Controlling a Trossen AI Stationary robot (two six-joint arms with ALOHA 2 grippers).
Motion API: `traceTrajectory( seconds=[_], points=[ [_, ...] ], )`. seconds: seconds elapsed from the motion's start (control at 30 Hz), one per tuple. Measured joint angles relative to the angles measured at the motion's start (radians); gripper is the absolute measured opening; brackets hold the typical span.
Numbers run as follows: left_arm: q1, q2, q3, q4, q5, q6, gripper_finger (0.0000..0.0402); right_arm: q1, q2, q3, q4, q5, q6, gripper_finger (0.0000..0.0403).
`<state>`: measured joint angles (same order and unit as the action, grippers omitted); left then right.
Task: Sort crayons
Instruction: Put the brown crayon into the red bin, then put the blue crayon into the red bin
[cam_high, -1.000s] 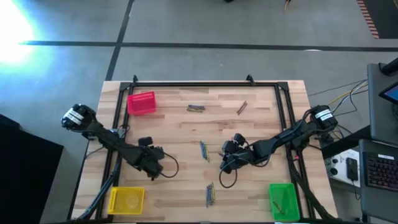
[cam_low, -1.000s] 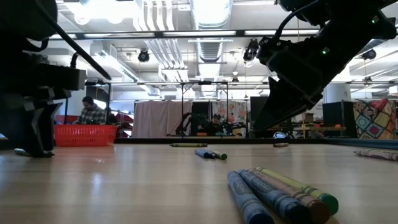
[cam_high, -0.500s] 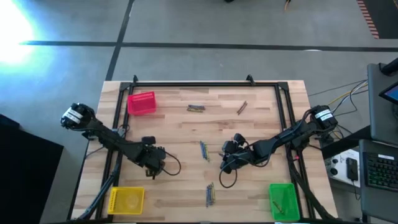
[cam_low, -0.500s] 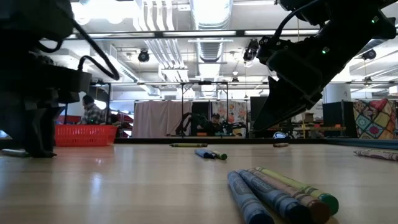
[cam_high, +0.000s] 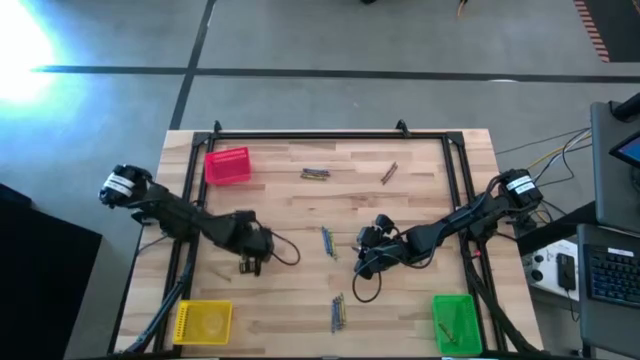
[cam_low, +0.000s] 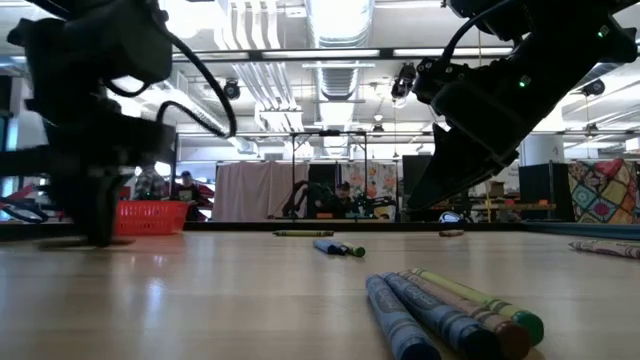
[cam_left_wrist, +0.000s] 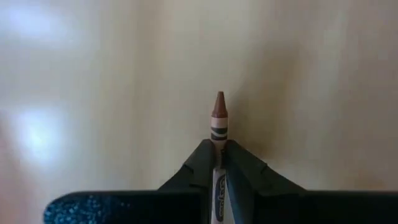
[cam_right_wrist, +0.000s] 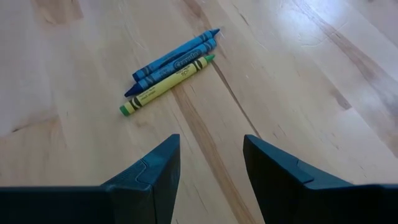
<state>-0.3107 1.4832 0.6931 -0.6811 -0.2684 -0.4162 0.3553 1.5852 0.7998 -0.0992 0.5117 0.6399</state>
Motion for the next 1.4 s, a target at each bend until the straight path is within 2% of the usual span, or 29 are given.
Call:
traceTrajectory(
  seconds=[0.13,0.23,0.47,0.7,0.9,1.07,1.2,1.3,1.4],
  points=[
    [0.023,-0.076,0.018,-0.082,-0.134,-0.016,0.0006,0.000,0.000,0.000,0.000,0.000,-0.001,0.0166],
    [0.081,-0.156,0.022,-0.185,-0.211,-0.059,0.0006,0.000,0.000,0.000,0.000,0.000,-0.003,0.0166],
    [0.327,-0.347,0.022,-0.255,-0.379,-0.113,0.0006,0.000,0.000,0.000,0.002,0.000,-0.004,0.0166],
    [0.637,-0.421,0.022,-0.217,-0.407,-0.073,0.0005,0.000,0.000,0.000,0.004,0.000,-0.004,0.0166],
    [0.797,-0.409,0.022,-0.175,-0.406,-0.047,0.0031,0.000,0.000,0.000,0.003,0.001,-0.004,0.0166],
    [0.845,-0.393,0.022,-0.137,-0.404,-0.029,0.0085,0.000,0.000,0.000,0.002,0.002,-0.003,0.0166],
    [0.839,-0.389,0.022,-0.136,-0.380,-0.016,0.0133,0.000,0.000,0.000,0.002,0.004,-0.003,0.0166],
    [0.775,-0.417,0.012,-0.134,-0.327,-0.093,0.0151,-0.001,0.000,0.000,0.004,0.013,-0.004,0.0166],
    [0.638,-0.460,0.002,-0.147,-0.347,-0.170,0.0151,-0.002,0.000,0.000,0.005,0.045,-0.004,0.0166]
  ],
)
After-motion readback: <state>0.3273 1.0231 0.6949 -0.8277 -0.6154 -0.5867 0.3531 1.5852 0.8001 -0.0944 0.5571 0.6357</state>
